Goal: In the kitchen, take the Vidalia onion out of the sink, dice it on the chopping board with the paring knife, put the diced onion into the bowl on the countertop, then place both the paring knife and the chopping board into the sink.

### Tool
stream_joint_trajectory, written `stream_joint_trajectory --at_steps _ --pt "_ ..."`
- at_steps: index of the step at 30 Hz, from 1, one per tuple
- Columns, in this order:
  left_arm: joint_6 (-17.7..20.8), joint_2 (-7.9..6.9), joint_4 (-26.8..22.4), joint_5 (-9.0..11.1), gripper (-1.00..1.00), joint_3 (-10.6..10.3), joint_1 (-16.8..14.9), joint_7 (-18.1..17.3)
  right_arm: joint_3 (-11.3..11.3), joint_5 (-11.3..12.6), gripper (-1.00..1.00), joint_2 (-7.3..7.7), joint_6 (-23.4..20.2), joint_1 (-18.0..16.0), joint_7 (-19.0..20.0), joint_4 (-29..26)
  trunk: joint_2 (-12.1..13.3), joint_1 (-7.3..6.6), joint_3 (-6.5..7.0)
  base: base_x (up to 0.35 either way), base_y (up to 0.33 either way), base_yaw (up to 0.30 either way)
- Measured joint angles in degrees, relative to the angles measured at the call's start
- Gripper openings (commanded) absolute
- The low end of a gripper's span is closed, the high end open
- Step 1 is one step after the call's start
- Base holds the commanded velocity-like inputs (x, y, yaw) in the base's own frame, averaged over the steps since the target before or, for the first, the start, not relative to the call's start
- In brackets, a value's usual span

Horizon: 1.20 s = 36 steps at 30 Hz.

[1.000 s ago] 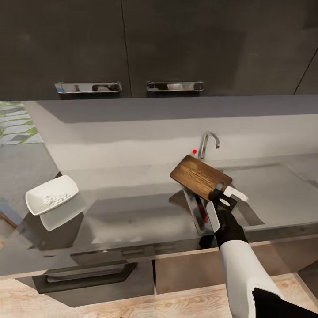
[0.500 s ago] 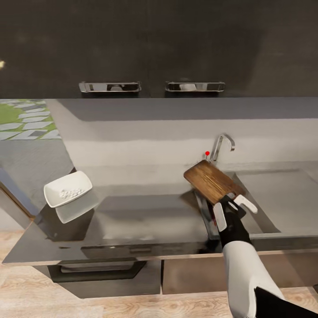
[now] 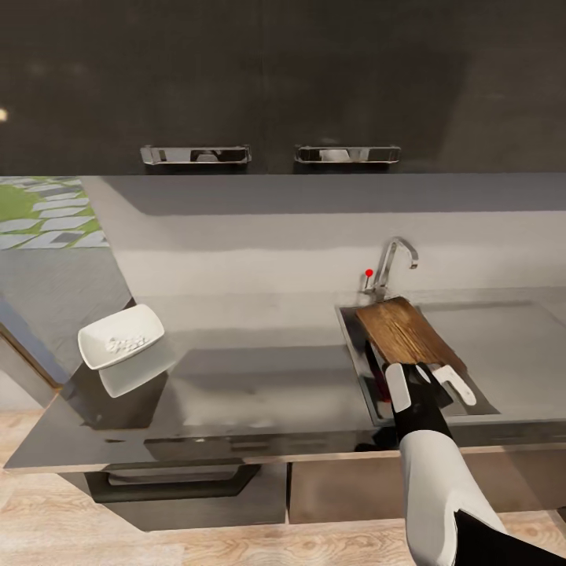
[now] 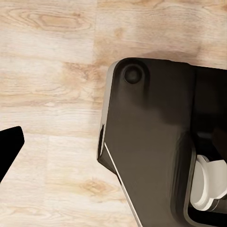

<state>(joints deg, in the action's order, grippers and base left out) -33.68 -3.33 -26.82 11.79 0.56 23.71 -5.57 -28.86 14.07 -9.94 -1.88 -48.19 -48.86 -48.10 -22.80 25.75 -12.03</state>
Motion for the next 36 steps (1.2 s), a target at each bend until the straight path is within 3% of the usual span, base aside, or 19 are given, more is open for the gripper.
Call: stream_joint_trajectory --at_steps 10,36 --pt "0.0 0.0 -0.1 0.0 1.0 0.0 0.0 0.0 0.2 0.3 -1.0 -0.01 3.0 0.0 -5.7 0.1 0.0 -0.02 0.0 0.104 0.0 0.0" --pt "0.0 0.0 -0.2 0.0 1.0 0.0 0.0 0.0 0.1 0.4 -1.0 -0.01 3.1 0.0 -5.7 3.9 0.0 -0.01 -1.88 0.041 0.0 0.0"
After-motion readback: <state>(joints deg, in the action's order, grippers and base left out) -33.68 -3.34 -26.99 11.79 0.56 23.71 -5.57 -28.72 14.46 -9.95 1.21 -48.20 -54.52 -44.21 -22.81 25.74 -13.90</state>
